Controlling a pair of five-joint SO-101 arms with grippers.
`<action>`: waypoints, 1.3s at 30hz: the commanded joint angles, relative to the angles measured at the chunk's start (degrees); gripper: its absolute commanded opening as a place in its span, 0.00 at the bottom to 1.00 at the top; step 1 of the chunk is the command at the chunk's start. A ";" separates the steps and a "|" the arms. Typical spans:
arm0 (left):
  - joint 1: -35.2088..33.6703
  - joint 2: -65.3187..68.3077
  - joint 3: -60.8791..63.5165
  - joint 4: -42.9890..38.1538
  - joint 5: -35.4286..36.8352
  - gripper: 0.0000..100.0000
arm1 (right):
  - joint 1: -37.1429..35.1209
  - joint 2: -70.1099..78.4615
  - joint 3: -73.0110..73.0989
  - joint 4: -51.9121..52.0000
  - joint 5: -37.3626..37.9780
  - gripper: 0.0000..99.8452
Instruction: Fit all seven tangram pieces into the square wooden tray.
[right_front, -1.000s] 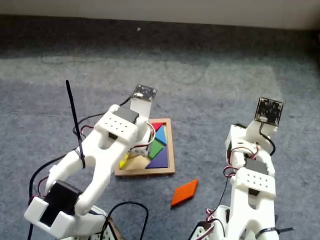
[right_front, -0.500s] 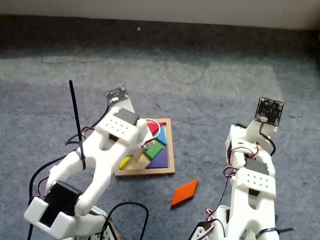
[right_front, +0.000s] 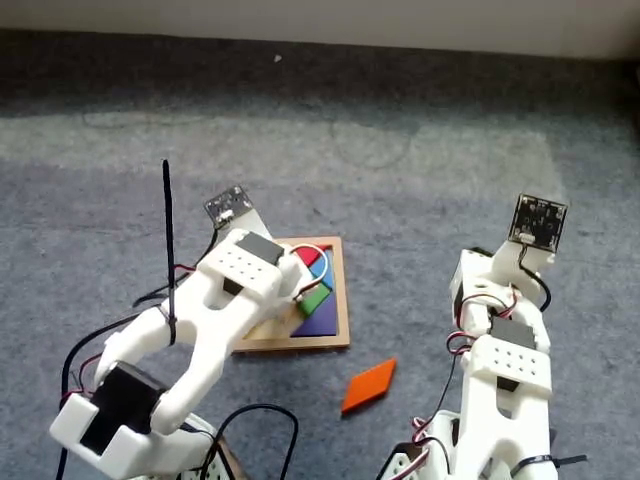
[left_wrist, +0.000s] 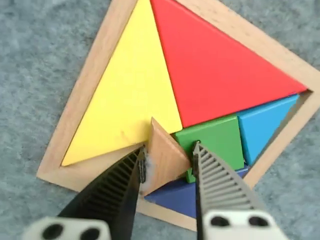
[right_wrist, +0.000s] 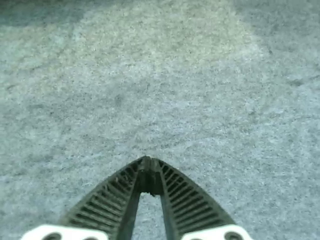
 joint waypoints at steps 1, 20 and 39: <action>1.19 -2.07 -0.13 -1.67 0.88 0.23 | -0.66 -1.19 -0.75 -1.27 0.70 0.01; 1.71 -2.68 -5.76 12.22 0.88 0.45 | -0.66 -1.19 -0.75 -1.27 0.70 0.01; -3.38 -8.22 -7.78 12.31 0.44 0.45 | -0.57 -1.19 -0.75 -1.27 0.70 0.01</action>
